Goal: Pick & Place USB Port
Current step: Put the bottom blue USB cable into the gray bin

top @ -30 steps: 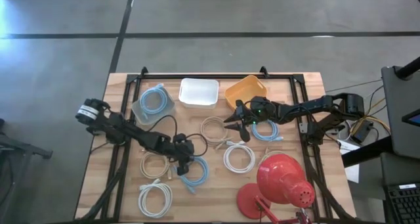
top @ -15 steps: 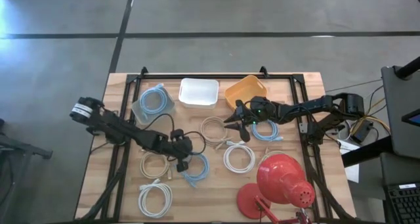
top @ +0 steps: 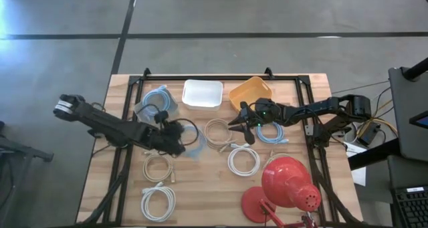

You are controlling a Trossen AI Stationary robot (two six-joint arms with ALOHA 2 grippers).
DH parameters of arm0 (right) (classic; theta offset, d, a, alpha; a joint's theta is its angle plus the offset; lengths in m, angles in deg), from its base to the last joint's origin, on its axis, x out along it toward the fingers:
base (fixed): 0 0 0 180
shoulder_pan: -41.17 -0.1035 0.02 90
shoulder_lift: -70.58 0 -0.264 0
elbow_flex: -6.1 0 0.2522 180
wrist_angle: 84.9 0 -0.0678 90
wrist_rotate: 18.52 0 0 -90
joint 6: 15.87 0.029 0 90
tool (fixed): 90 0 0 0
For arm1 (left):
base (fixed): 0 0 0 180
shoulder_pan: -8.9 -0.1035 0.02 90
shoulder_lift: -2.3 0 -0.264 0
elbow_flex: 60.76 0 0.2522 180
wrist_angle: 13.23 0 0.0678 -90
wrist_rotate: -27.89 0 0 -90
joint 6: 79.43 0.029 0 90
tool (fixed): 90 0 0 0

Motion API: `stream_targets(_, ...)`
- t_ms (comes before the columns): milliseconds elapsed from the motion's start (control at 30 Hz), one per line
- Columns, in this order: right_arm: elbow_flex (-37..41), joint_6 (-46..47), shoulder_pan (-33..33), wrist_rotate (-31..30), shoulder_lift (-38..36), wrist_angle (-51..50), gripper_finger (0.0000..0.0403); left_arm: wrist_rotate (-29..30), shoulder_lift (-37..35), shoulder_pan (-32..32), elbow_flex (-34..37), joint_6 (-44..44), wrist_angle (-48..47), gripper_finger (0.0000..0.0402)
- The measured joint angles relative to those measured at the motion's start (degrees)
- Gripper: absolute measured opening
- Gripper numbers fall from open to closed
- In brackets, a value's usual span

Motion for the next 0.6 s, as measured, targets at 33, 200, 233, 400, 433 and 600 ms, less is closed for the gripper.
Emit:
stream_targets(33, 0.0, 0.0, 0.0, 0.0, 0.0, 0.0, 0.0102, 2.0, -1.0, 0.0, -0.4, -0.2, -1.8, 0.0015)
stream_targets(200, 0.0, -0.1, 0.0, 0.0, 0.0, 0.0, 0.0099, 11.9, -6.1, 0.0, -0.9, -2.8, -8.3, 0.0019)
stream_targets(233, 0.0, -0.1, 0.0, 0.0, 0.0, 0.0, 0.0097, 13.8, -7.1, 0.0, -0.8, -3.9, -9.6, 0.0019)
stream_targets(400, 0.0, -0.1, 0.0, 0.0, 0.0, 0.0, 0.0089, 20.3, -10.9, -0.3, -0.3, -12.1, -17.8, 0.0016)
stream_targets(433, 0.0, -0.1, 0.0, 0.0, 0.0, 0.0, 0.0089, 21.2, -11.4, -0.4, -0.3, -14.2, -19.8, 0.0016)
stream_targets(600, 0.0, -0.1, 0.0, 0.0, 0.0, 0.0, 0.0092, 24.6, -12.9, -1.4, -0.3, -25.2, -30.7, 0.0016)
